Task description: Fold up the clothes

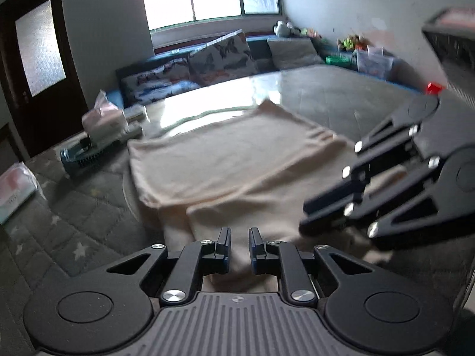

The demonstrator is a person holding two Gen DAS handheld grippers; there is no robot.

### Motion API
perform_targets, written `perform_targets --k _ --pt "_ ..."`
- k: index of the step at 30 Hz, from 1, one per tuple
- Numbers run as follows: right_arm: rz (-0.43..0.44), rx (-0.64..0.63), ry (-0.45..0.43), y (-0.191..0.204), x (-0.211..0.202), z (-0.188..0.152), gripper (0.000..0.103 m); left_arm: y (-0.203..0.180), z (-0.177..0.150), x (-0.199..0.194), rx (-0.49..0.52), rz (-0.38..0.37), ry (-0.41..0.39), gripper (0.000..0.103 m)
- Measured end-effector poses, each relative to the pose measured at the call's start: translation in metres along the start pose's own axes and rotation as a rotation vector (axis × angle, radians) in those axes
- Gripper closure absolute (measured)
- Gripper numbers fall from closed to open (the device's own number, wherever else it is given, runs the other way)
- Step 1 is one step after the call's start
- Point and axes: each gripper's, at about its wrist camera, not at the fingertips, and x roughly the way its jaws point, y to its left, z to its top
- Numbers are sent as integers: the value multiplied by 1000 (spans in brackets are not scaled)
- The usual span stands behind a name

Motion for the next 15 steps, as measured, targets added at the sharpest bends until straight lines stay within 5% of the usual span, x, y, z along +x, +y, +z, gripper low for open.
perform_targets --k 4,6,15 --pt "1 17 -15 -8 -16 1 89 10 -4 -15 -12 -8 -13 76" --pt "-25 16 -20 -14 -27 0 86 16 -8 -25 -5 -10 -21 57" --pt "-107 -40 24 -30 -61 -20 73 -9 -40 -49 276 -23 -48 57"
